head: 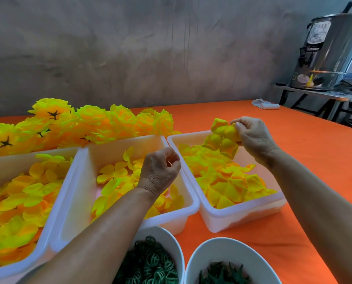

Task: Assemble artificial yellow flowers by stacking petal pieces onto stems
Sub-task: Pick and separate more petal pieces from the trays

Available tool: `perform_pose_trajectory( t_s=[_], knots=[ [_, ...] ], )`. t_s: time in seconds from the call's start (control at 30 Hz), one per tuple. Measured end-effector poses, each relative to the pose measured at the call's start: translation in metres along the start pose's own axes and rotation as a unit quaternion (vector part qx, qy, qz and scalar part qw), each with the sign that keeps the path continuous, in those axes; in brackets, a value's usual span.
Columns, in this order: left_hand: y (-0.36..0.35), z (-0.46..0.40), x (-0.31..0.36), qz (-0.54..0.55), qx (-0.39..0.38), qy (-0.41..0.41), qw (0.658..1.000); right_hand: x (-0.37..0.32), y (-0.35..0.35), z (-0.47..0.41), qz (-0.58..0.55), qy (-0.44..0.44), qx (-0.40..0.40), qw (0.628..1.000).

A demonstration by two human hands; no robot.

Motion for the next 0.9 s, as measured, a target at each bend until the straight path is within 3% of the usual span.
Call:
perform_pose_trajectory(
  t_s=[0.07, 0.17, 0.27, 0.37, 0.53, 0.9],
  knots=[
    [0.002, -0.002, -0.004, 0.025, 0.011, 0.026, 0.999, 0.006, -0.014, 0.008, -0.104, -0.089, -0.029, 0.990],
    [0.007, -0.005, -0.014, 0.107, 0.032, 0.112, 0.987, -0.003, -0.045, 0.030, -0.252, -0.173, -0.111, 0.946],
    [0.006, -0.004, -0.023, 0.194, 0.037, 0.193, 0.961, -0.019, -0.075, 0.052, -0.312, -0.197, -0.185, 0.911],
    [0.007, -0.005, -0.026, 0.214, 0.047, 0.203, 0.954, -0.022, -0.098, 0.065, -0.338, -0.221, -0.222, 0.888],
    [0.005, -0.005, -0.030, 0.198, 0.045, 0.194, 0.960, -0.005, -0.111, 0.072, -0.389, -0.266, -0.163, 0.867],
    [0.009, -0.004, -0.031, 0.199, 0.050, 0.193, 0.959, -0.003, -0.107, 0.074, -0.366, -0.224, -0.117, 0.896]
  ],
)
Point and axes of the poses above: each hand's wrist, its own z-axis away from the middle knuckle, its own y-axis out of the back of the hand, x = y × z, the point moved 10 cm from there along -z, towards the middle knuckle, and after that the axes turned 15 degrees about x, right-handed, at the moved point
